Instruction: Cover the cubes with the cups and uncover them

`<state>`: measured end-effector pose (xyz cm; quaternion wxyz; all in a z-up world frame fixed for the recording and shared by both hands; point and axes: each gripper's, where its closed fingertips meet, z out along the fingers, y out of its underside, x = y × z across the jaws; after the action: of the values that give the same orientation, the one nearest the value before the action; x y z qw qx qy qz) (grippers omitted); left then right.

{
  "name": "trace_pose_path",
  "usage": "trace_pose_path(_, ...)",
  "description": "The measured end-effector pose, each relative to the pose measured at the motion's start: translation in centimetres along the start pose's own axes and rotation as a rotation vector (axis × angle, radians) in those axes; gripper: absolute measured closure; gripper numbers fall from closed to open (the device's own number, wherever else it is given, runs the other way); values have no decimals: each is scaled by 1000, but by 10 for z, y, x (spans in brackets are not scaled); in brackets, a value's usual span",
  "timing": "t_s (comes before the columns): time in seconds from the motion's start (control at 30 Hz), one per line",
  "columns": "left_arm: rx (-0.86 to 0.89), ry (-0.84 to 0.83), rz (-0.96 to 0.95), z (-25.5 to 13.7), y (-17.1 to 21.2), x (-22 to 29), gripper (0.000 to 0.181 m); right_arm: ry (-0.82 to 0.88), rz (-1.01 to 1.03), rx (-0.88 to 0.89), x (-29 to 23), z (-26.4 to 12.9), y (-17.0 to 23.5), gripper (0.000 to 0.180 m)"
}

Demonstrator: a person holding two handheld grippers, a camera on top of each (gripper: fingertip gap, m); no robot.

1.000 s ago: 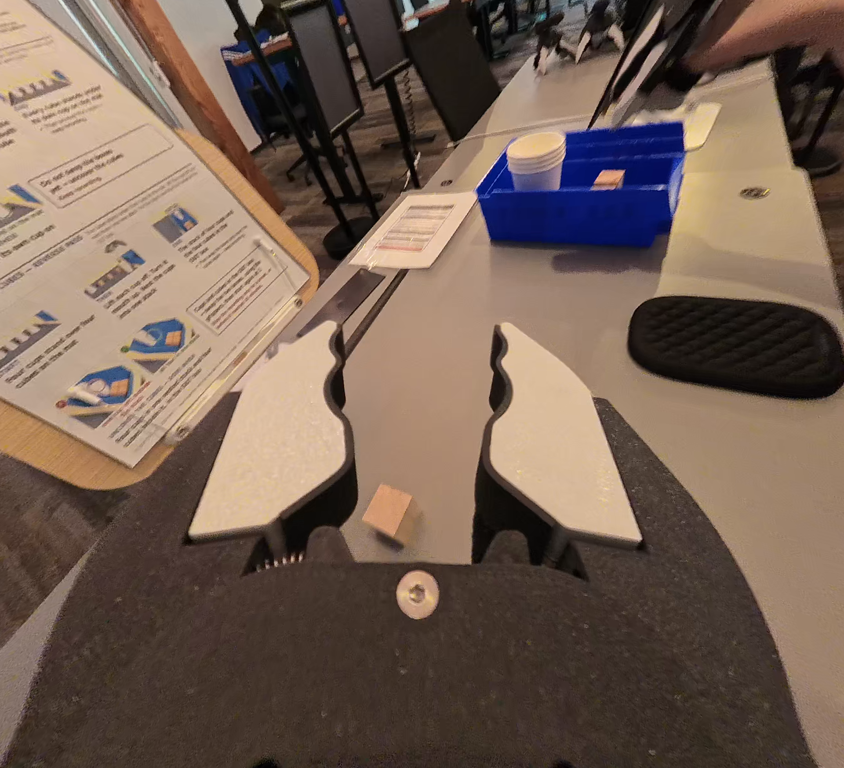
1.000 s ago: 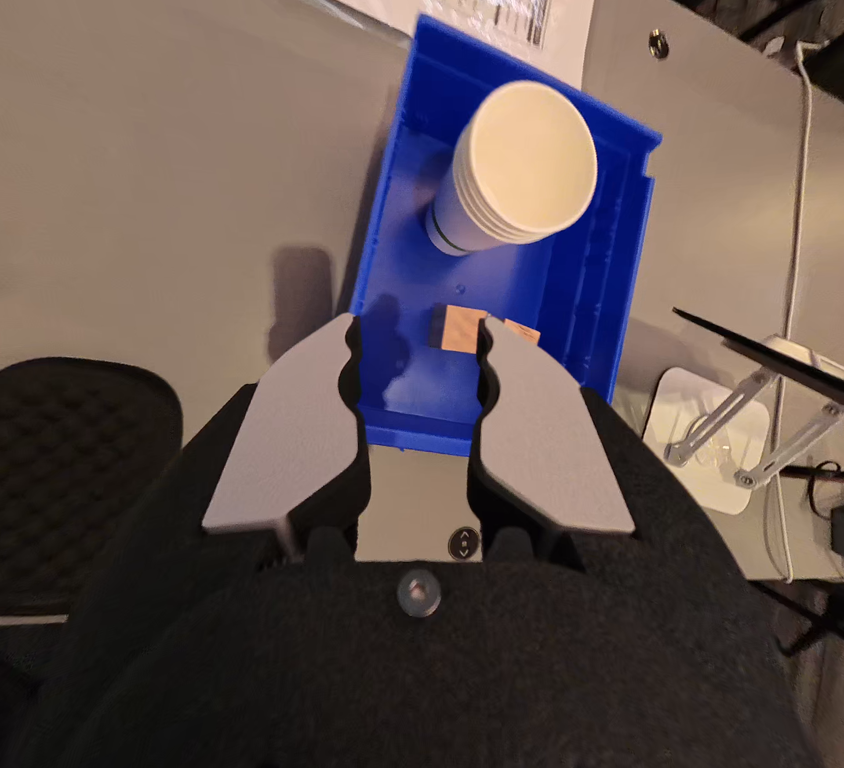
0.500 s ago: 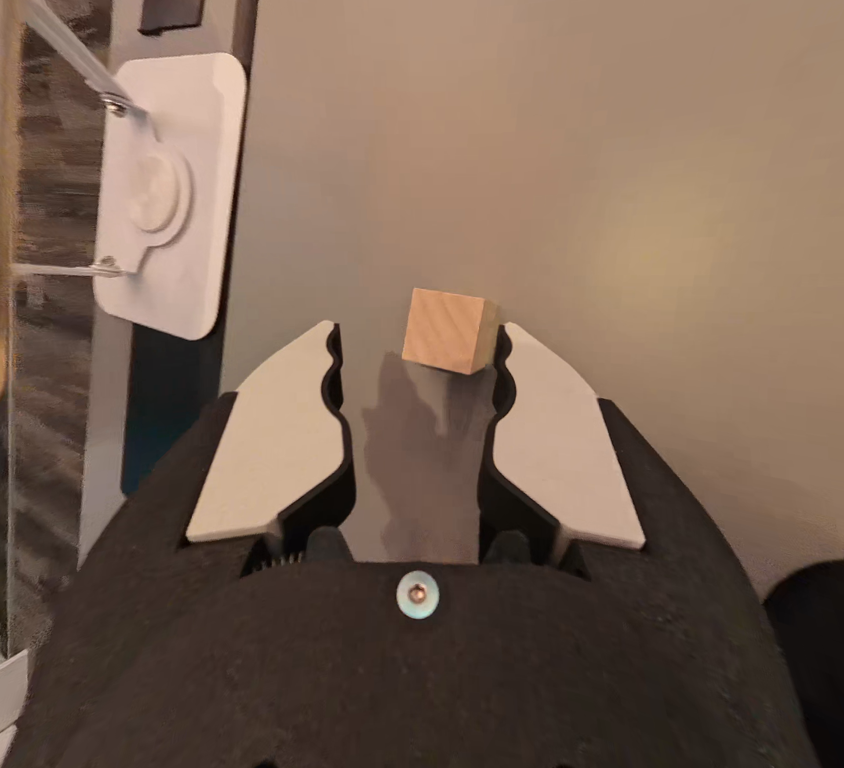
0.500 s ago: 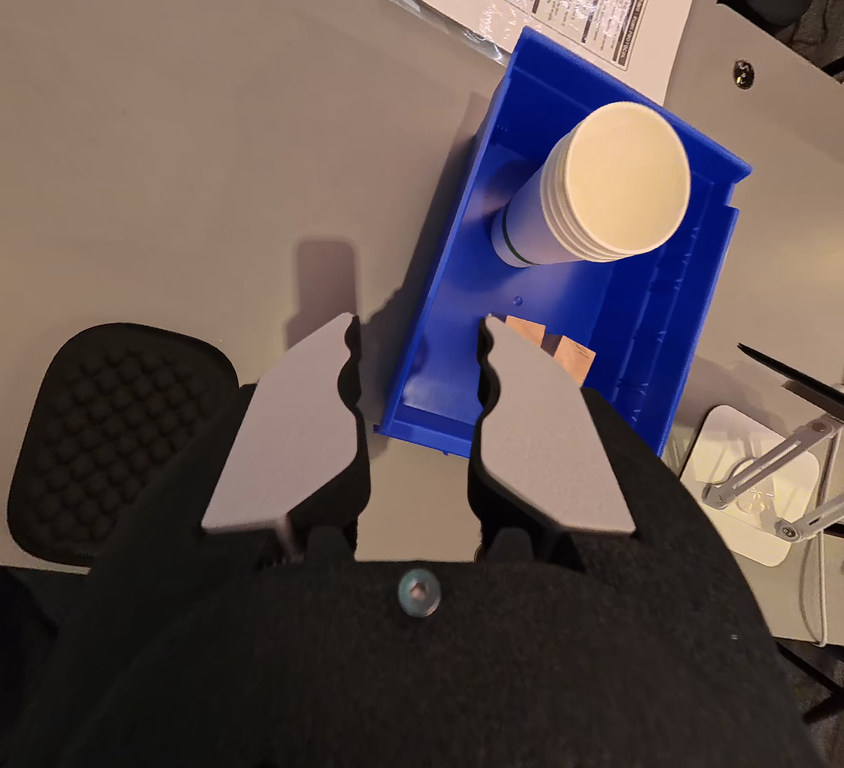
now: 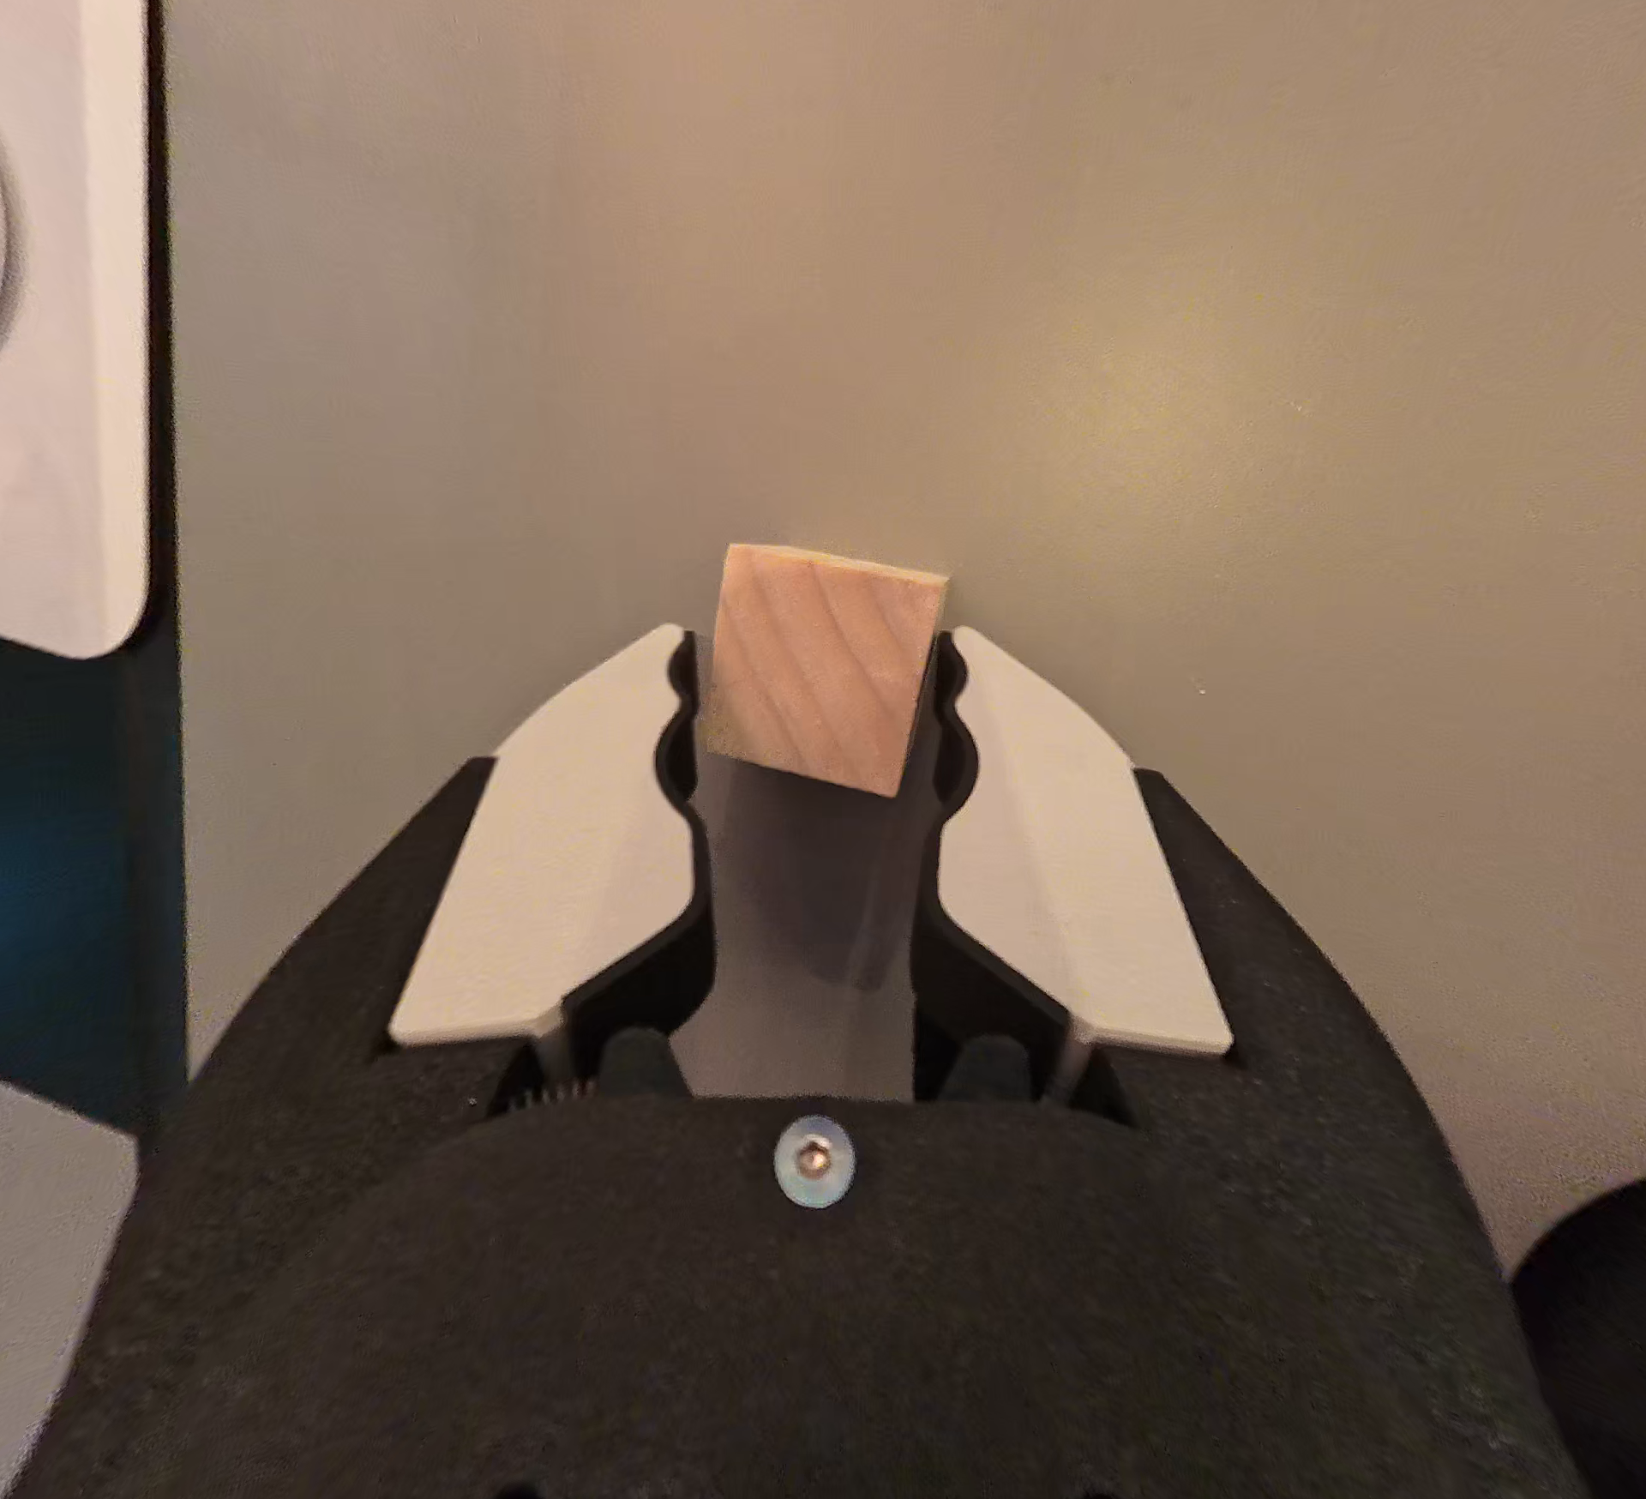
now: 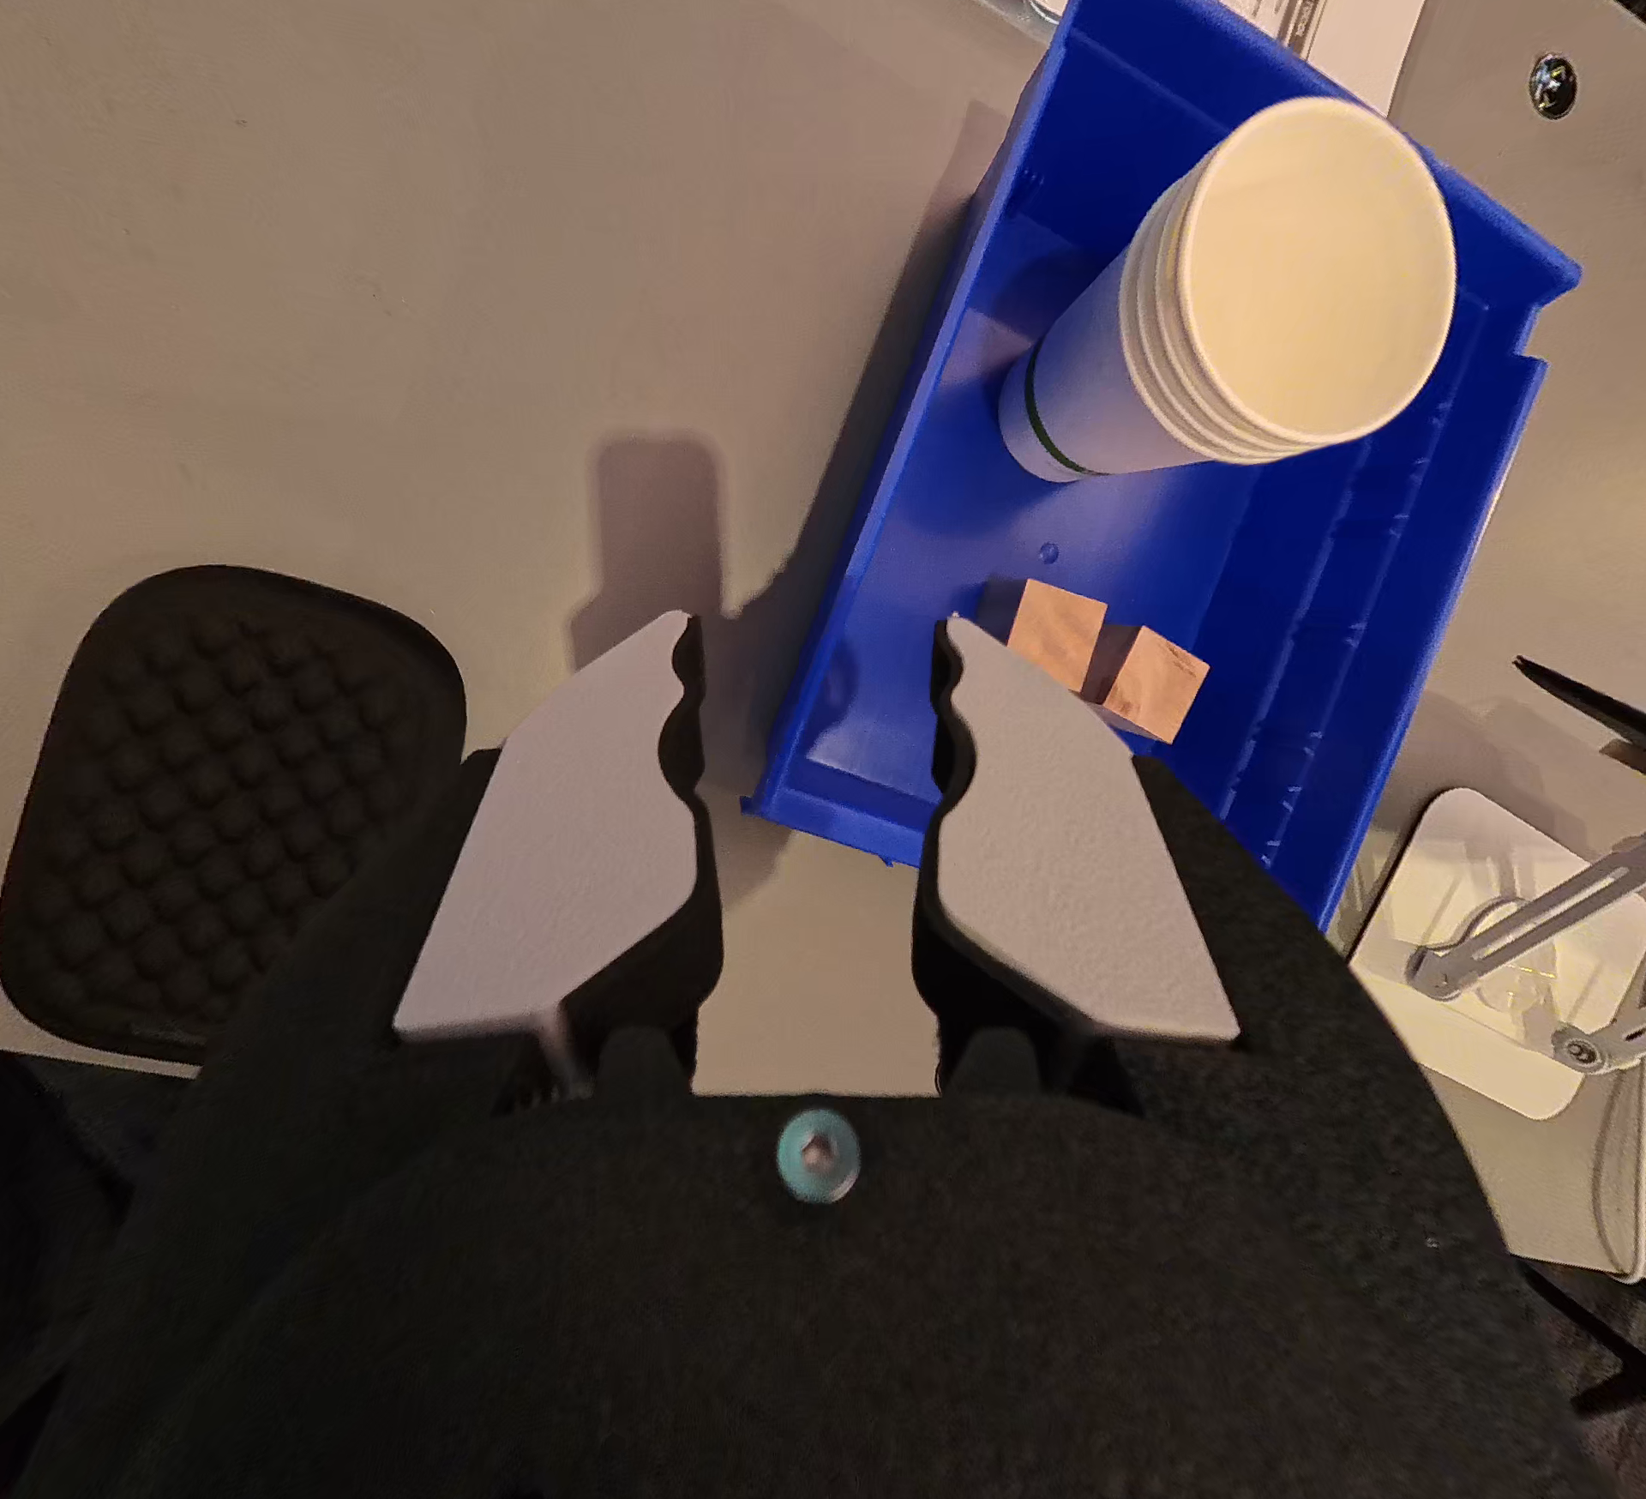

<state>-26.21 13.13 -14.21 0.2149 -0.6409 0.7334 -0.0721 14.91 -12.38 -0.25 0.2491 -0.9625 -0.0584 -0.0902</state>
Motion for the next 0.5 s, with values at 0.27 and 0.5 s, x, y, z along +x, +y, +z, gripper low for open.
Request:
trace_pose_path(0.27, 213, 104, -15, -9, -52, 17, 135, 3, 16, 15, 2, -7, 18, 132)
trace_pose_path(0.5, 442, 5, -19, -4, -182, 58, 135, -3, 39, 3, 1, -11, 40, 133)
